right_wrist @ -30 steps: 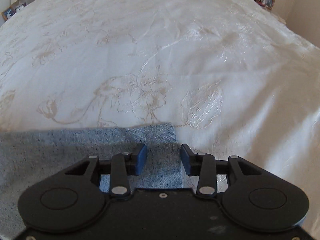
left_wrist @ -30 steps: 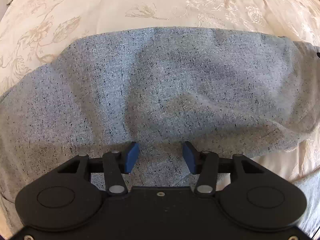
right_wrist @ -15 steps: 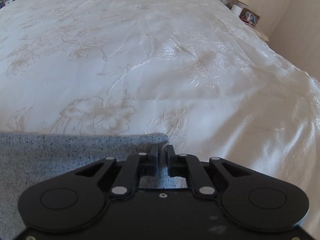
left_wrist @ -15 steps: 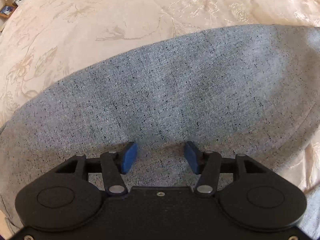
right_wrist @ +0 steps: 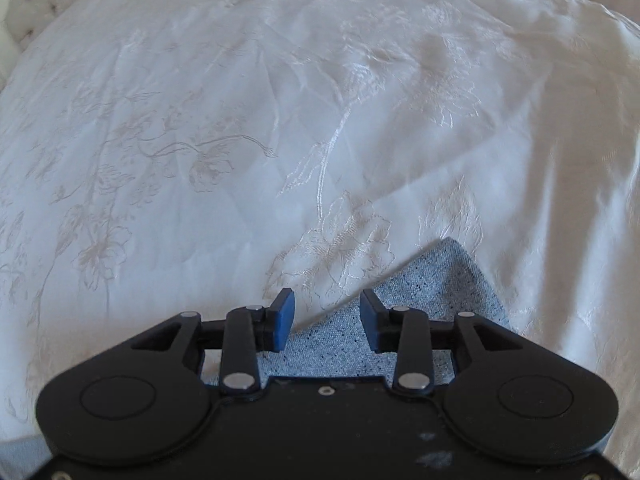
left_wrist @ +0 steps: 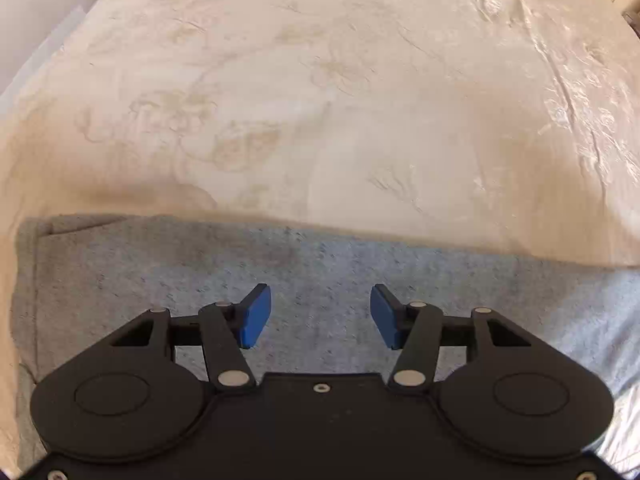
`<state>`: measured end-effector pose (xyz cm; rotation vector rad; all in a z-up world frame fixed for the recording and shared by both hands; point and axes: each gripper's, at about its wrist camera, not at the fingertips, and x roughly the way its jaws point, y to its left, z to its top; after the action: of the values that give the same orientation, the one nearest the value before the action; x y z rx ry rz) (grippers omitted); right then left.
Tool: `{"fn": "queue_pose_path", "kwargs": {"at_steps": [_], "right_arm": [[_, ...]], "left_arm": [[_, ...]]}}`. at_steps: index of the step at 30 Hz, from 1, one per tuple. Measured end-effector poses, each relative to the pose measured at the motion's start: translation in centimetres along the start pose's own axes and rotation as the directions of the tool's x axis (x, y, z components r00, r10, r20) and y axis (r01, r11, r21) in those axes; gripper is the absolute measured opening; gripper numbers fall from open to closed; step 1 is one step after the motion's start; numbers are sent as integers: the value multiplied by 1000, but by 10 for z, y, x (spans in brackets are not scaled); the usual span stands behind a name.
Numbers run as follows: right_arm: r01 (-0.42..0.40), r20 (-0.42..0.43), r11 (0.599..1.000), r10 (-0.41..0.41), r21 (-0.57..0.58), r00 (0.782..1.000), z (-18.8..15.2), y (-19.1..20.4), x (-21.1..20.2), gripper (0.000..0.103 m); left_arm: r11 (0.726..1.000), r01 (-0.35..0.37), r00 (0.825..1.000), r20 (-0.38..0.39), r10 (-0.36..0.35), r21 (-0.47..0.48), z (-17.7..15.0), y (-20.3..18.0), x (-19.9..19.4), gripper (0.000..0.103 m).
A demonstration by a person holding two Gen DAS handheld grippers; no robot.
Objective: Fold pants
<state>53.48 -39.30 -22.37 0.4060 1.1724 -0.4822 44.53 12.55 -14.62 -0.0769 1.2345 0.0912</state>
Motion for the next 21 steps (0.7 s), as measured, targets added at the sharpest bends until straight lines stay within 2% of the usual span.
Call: {"fn": "queue_pose_path", "kwargs": {"at_steps": [3,6,7,8,9,10,15,21], "right_arm": [[59,-45,996,-56,65,997,0,16,20,38],[151,-126,987,-143,61,982,-10,27,38,38],[159,-139,985,-148,70,979,-16,26,40,38],[147,-128,985,-134,91,983,-22,21,39,31],[123,-109,986,-111,113,988,-28,16,34,9],[89,-105,988,-76,124,992,-33,10,30,5],[-6,-58,987,15,158,998,-59,-21,-9,4],[-68,-22,979,74,192,997,-103,-54,-58,4]], "left_arm": [[999,-46,999,19,47,-11,-1,7,-1,60],[999,-39,999,5,39,-23,-3,13,3,60],[999,-40,999,2,40,-23,-4,16,0,60],[999,-41,999,2,41,-21,-5,18,-1,60],[999,-44,999,2,44,-20,-4,19,-2,60],[999,-43,999,3,44,-20,-4,21,-2,60],[998,-14,1000,-15,13,-53,3,25,-5,60],[988,31,996,-74,-43,-151,29,34,6,60]]}}
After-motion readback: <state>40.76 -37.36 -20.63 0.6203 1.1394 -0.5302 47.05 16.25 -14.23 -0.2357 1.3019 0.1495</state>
